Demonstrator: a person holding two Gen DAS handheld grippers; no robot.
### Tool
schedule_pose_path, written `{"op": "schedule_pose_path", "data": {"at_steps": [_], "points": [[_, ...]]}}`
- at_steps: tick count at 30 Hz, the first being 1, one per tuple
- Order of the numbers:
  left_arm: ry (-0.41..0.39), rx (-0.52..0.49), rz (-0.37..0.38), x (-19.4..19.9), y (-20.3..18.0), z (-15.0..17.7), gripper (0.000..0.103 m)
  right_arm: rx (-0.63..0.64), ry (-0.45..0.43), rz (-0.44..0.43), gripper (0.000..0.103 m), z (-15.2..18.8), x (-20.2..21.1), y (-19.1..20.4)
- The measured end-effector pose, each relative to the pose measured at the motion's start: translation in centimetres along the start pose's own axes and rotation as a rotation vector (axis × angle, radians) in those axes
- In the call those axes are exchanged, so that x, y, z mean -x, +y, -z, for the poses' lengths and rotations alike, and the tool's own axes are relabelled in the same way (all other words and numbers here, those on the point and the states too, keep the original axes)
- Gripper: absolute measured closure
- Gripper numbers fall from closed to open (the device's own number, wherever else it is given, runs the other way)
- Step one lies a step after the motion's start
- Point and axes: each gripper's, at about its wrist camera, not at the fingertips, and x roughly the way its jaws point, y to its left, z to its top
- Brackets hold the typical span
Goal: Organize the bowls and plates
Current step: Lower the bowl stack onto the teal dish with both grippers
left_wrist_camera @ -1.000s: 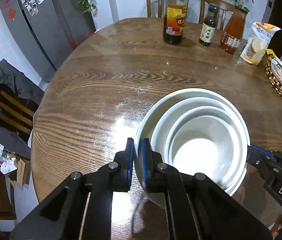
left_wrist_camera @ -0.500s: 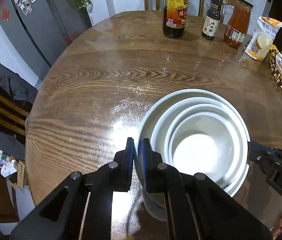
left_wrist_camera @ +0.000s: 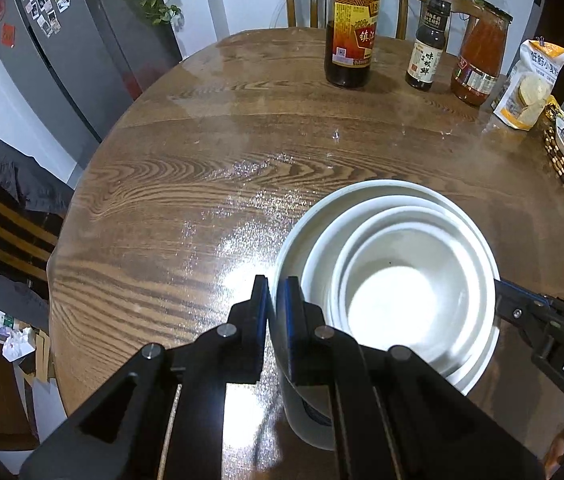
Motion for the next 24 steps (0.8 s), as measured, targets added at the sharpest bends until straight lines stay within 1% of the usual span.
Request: {"op": "schedule_pose_path", "data": {"at_steps": [7, 10, 12, 15, 17, 18, 19, 20, 21, 23, 24], "points": [[-0.003, 0.002, 0.008, -0.2, 0.1, -0.3, 0.099, 0.007, 0.002, 0.023, 0.090, -0.2, 0.0, 0.2], [-0.002, 0.005, 0.012, -0.2, 0.1, -0.3, 0.098, 0.020, -0.002, 0.057, 0.090, -0.2, 0.1, 0.4], [-0.003, 0.010, 0.013, -0.2, 0.2, -0.3, 0.097, 0.025, -0.019, 0.070, 0.090, -0.2, 0.6, 0.3], [-0.010, 0.034, 0.017, 0.0, 0.7, -0.2, 0.083, 0.033, -0.047, 0.091, 0.087, -0.3, 1.4, 0.3], [-0.014, 0.052, 0.004, 0.2, 1.3, -0.1, 0.063, 0.047, -0.066, 0.093, 0.079, -0.2, 2.1, 0.5], [-0.015, 0.060, 0.002, 0.2, 1.5, -0.1, 0.060, 0.054, -0.076, 0.089, 0.063, -0.2, 2.6, 0.6], [-0.021, 0.072, 0.001, 0.4, 1.9, -0.1, 0.054, 0.062, -0.089, 0.090, 0.046, -0.1, 2.9, 0.8], [-0.026, 0.080, 0.003, 0.6, 2.2, -0.1, 0.048, 0.076, -0.107, 0.093, 0.041, 0.0, 3.5, 1.1], [-0.033, 0.088, 0.008, 1.0, 2.5, 0.0, 0.044, 0.090, -0.120, 0.092, 0.038, 0.2, 4.0, 1.4], [-0.052, 0.093, 0.011, 1.7, 2.8, 0.2, 0.034, 0.117, -0.134, 0.082, 0.038, 0.6, 4.9, 2.0], [-0.068, 0.088, 0.003, 2.3, 2.9, 0.3, 0.032, 0.130, -0.140, 0.074, 0.038, 0.9, 5.5, 2.3]]}}
